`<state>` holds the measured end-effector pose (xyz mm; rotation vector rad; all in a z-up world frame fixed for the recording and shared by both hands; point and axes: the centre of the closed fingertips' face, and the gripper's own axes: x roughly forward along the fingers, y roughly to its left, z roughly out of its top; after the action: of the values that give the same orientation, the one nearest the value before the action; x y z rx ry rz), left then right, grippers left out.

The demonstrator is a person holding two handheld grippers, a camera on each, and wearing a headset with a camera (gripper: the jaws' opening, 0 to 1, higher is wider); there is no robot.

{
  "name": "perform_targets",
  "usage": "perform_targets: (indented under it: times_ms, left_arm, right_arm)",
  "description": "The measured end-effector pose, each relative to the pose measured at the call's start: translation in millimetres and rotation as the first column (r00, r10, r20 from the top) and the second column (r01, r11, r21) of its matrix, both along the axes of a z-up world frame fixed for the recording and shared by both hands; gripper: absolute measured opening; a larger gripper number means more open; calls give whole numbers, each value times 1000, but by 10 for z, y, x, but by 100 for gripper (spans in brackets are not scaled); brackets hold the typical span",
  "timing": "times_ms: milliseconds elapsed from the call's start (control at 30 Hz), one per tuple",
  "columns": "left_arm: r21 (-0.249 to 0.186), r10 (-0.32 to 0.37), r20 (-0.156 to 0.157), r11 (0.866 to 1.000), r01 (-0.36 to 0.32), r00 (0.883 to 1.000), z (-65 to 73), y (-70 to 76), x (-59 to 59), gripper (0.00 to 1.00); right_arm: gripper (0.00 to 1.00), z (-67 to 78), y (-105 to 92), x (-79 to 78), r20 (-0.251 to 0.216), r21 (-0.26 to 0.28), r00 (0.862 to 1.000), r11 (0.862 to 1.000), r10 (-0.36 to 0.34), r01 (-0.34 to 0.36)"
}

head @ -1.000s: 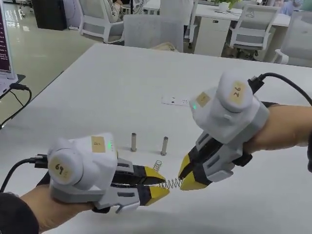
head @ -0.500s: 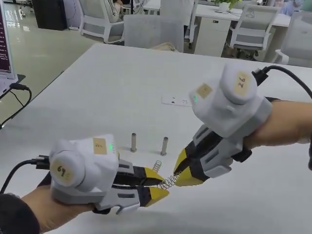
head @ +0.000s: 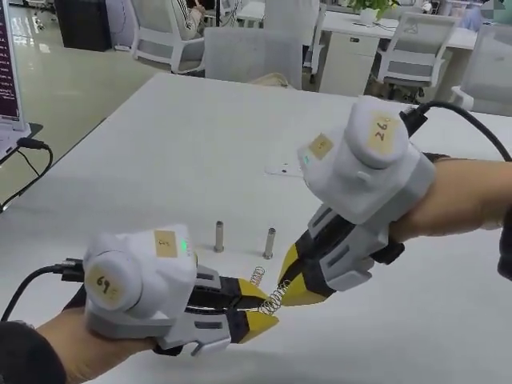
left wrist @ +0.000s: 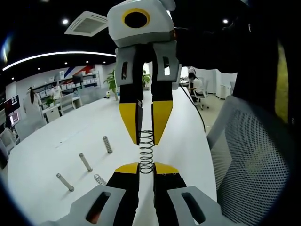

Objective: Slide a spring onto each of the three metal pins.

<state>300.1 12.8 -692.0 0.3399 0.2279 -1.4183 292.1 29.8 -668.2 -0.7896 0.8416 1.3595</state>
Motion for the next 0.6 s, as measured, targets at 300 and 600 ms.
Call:
perform_targets:
  times_ms: [300,600]
  left_arm:
    - [-4,7,-1,1000,-7,1000,4,11,7,3]
    - [-7,7,-4,1000,-7,1000,-10,11,3,3]
  right_arm:
    - [8,17,57,10,2,-24,1000,1000,17,-17]
    - [8,9,92,11,2,-40,1000,999,30,-29]
